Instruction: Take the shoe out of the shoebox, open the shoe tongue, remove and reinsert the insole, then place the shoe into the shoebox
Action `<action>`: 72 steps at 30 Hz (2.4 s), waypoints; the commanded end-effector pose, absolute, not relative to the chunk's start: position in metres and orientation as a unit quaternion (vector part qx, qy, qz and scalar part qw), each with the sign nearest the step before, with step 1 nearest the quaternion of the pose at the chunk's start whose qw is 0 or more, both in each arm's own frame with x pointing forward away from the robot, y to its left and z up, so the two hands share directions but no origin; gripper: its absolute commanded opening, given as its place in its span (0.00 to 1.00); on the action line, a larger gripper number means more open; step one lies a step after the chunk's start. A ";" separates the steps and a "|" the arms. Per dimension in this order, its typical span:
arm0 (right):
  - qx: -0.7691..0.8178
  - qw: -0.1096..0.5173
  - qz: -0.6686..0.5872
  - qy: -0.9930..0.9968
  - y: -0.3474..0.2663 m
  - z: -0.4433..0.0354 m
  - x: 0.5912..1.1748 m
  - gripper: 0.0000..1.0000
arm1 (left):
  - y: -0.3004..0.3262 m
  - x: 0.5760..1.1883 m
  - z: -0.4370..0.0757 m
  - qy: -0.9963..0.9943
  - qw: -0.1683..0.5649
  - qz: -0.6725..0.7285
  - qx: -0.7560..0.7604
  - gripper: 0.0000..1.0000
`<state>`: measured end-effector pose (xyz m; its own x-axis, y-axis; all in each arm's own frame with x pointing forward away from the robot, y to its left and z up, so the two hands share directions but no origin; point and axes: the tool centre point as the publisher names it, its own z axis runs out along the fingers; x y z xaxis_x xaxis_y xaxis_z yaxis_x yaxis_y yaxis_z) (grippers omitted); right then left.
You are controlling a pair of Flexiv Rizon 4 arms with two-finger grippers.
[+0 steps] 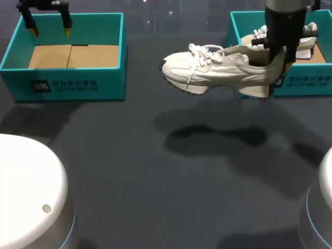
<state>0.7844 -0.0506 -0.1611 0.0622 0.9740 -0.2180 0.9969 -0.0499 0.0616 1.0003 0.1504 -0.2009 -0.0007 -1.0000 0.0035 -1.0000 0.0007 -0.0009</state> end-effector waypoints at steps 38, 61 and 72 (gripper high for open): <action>0.699 0.119 -0.121 0.695 0.012 -0.257 0.733 0.00 | 0.150 1.000 -0.201 -0.707 0.001 0.001 0.707 1.00; 0.707 0.130 -0.141 0.681 0.040 -0.312 0.702 0.00 | 0.150 1.000 -0.201 -0.707 0.001 0.001 0.707 1.00; 0.728 0.118 -0.137 0.661 0.041 -0.340 0.699 0.00 | 0.150 1.000 -0.201 -0.707 0.001 0.001 0.707 1.00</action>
<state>0.7003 0.0406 -0.3342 0.0901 0.9291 -0.3587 0.9949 -0.1000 -0.0091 1.0003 0.1503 -0.2009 -0.0008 -1.0000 0.0035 -1.0000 0.0008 -0.0009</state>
